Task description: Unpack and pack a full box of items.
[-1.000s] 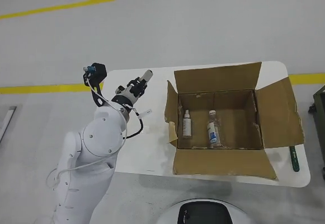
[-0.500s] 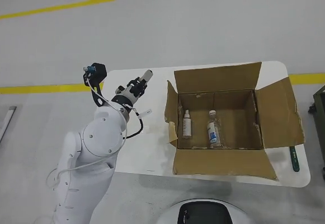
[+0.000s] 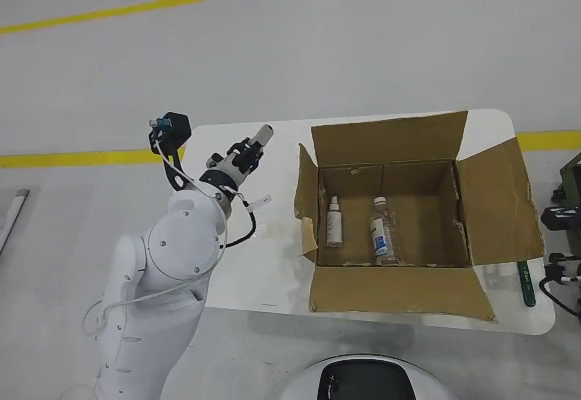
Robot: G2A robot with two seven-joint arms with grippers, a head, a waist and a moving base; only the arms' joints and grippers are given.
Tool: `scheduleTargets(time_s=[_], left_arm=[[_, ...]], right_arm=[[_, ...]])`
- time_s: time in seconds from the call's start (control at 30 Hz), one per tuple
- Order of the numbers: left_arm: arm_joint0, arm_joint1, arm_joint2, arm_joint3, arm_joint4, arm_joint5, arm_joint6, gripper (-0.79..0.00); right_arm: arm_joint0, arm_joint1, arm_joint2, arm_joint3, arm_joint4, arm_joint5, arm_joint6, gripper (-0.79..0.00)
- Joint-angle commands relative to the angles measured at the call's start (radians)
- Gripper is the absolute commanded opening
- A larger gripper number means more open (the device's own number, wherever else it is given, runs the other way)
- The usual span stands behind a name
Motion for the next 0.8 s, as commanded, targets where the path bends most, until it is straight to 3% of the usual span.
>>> scheduleTargets(time_s=[0.0, 0.13, 0.77], left_arm=[[0.0, 0.0, 0.0, 0.0, 0.0, 0.0, 0.0, 0.0], [0.0, 0.0, 0.0, 0.0, 0.0, 0.0, 0.0, 0.0], [0.0, 0.0, 0.0, 0.0, 0.0, 0.0, 0.0, 0.0]], right_arm=[[0.027, 0.002, -0.022, 0.03, -0.008, -0.002, 0.011, -0.603], [0.066, 0.006, -0.059, 0.073, -0.014, -0.008, 0.021, -0.502], [0.077, 0.015, -0.124, 0.125, -0.046, 0.002, -0.006, -0.477]])
